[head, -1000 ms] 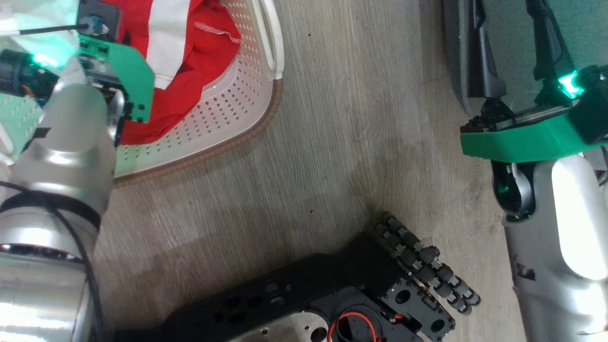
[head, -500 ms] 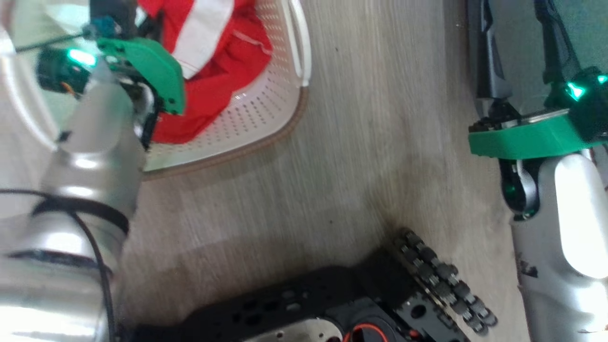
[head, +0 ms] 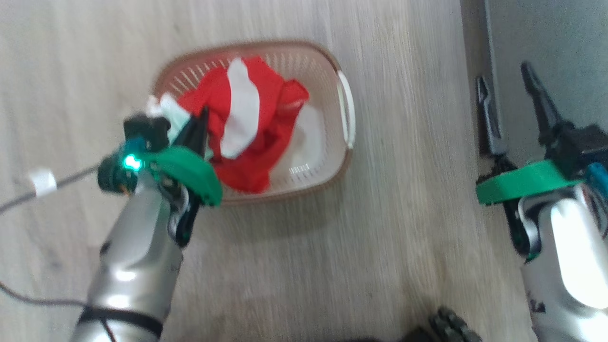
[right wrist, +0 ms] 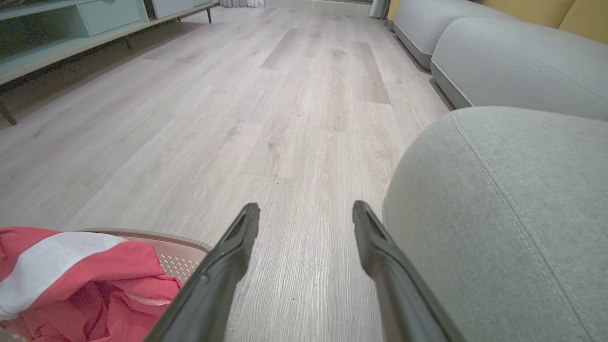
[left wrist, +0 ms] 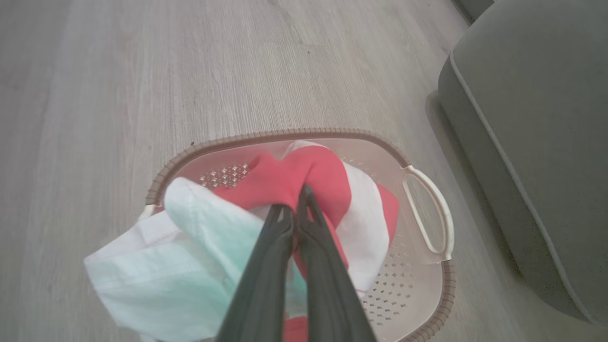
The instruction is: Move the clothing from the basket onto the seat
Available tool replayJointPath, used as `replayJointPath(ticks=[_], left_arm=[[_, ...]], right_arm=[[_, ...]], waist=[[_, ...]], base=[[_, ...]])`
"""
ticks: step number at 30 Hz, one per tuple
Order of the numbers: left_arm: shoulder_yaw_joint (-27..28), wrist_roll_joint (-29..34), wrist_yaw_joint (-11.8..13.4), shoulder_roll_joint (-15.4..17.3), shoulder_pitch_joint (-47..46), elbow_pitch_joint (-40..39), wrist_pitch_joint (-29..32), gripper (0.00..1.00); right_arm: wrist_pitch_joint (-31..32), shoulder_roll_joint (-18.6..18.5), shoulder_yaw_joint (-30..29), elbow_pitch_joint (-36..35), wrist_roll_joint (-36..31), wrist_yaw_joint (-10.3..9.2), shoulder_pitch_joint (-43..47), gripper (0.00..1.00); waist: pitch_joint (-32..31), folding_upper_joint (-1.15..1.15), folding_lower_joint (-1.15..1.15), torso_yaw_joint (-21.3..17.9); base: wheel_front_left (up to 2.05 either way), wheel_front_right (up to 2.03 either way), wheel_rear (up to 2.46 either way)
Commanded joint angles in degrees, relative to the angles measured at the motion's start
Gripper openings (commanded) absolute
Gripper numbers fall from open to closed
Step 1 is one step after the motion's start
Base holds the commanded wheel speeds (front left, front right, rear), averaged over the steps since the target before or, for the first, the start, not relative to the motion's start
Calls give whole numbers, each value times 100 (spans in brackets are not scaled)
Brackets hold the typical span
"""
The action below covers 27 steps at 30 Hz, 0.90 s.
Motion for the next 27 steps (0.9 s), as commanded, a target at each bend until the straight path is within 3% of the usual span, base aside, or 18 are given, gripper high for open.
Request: replayJointPath(ticks=[1,10,27], left_arm=[[184,-55,-30,76,259,-290,-79,0],[481,-260,104,70,1425,-1233,-79,0],[795,-298,347,112,2407,-1587,-80,0]], right_arm=[[-36,-66,107,-74,2,-2,243,100],[-36,-123,75,266,-1,-2,863,100],[-36,-50,149,483,-48,-2,1680,100]], waist=[[-874,-1,1,466],[-1979,-1,1,687],[-3154,-1,1,505]], base=[[0,0,0],[0,0,0],[0,0,0]])
